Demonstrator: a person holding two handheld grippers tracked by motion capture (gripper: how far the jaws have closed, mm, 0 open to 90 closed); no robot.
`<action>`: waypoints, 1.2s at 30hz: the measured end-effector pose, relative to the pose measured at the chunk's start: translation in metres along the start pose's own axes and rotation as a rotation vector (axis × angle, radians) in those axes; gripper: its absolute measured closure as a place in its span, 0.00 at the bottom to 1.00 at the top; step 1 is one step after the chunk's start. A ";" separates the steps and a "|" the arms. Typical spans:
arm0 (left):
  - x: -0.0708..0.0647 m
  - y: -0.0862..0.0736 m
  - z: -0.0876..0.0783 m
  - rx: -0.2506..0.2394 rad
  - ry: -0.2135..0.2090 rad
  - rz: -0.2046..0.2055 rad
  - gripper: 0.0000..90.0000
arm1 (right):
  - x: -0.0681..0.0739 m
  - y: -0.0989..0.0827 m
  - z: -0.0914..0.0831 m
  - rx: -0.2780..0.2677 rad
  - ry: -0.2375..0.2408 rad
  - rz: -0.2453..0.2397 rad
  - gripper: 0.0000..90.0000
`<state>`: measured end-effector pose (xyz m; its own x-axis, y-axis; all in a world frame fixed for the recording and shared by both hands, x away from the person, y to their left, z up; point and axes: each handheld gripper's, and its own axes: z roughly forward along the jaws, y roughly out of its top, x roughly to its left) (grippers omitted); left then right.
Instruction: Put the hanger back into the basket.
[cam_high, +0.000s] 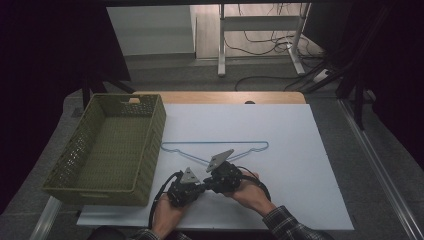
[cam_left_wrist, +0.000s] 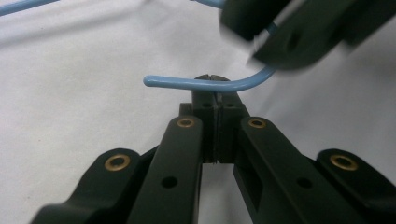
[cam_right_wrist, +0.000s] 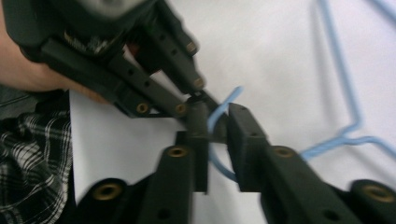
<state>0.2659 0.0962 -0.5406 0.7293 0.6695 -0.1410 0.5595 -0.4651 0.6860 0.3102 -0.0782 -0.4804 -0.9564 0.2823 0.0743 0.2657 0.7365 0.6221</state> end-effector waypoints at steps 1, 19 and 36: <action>0.000 0.000 0.000 0.000 0.000 0.000 0.99 | 0.000 0.000 0.000 0.000 0.000 0.000 0.84; 0.001 0.000 0.000 0.008 -0.004 0.003 0.98 | -0.075 -0.023 -0.017 0.047 -0.238 0.023 0.46; 0.001 0.000 0.000 0.008 -0.008 -0.002 0.98 | -0.085 -0.018 0.019 0.102 -0.260 -0.138 0.47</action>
<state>0.2667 0.0972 -0.5404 0.7315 0.6656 -0.1481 0.5640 -0.4685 0.6800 0.3890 -0.1038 -0.5121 -0.9250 0.3130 -0.2153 0.1587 0.8332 0.5297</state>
